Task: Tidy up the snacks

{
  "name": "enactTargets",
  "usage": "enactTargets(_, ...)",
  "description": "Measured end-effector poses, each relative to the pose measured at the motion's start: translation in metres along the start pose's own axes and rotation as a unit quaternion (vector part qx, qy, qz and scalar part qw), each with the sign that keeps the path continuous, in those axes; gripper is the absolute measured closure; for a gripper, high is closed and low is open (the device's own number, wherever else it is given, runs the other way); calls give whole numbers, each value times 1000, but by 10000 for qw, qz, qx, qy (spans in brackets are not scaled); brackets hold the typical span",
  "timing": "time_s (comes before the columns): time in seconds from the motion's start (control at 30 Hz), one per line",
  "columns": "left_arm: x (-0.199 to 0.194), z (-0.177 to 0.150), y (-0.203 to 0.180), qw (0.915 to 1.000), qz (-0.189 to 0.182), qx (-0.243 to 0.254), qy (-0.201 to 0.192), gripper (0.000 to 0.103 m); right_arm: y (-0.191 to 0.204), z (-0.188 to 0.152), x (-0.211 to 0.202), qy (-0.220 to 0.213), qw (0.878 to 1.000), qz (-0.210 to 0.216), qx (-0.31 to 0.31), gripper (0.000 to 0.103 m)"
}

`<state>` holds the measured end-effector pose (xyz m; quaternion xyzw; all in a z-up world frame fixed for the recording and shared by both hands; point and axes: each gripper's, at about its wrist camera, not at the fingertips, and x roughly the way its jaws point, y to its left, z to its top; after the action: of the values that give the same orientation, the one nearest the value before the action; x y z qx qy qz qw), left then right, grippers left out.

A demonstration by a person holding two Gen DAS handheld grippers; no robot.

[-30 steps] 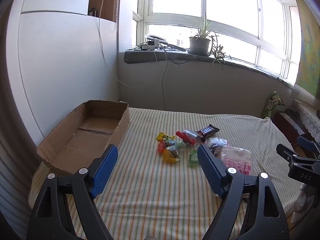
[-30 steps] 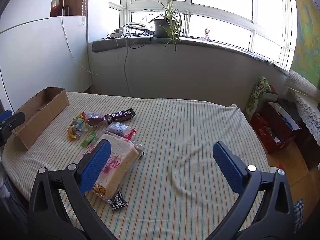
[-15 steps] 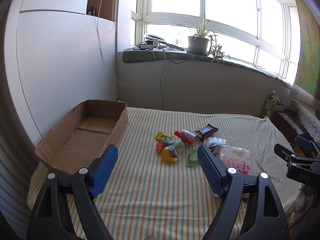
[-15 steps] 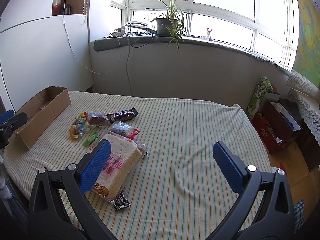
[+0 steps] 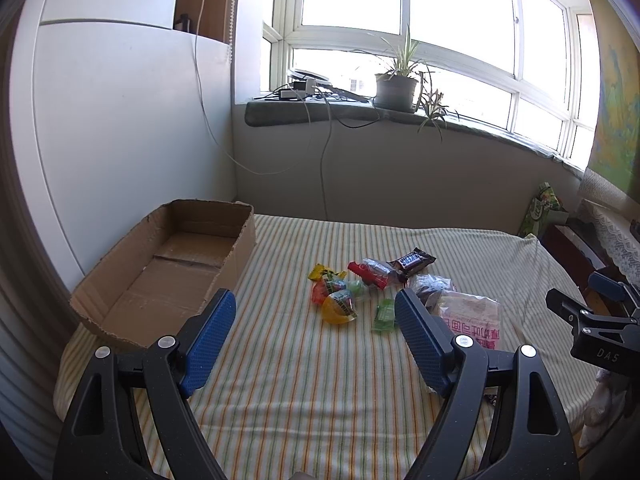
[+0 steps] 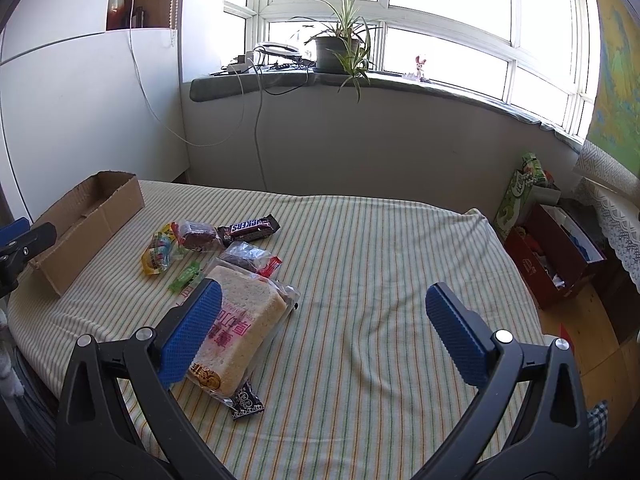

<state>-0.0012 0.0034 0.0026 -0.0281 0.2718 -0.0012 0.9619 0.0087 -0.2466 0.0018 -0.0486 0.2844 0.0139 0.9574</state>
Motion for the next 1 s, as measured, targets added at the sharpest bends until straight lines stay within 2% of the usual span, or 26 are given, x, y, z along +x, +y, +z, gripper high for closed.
enactTargets(1.0,-1,0,-3,10000,-55,1,24,21,2,-2,1,58,9999,113,6,0)
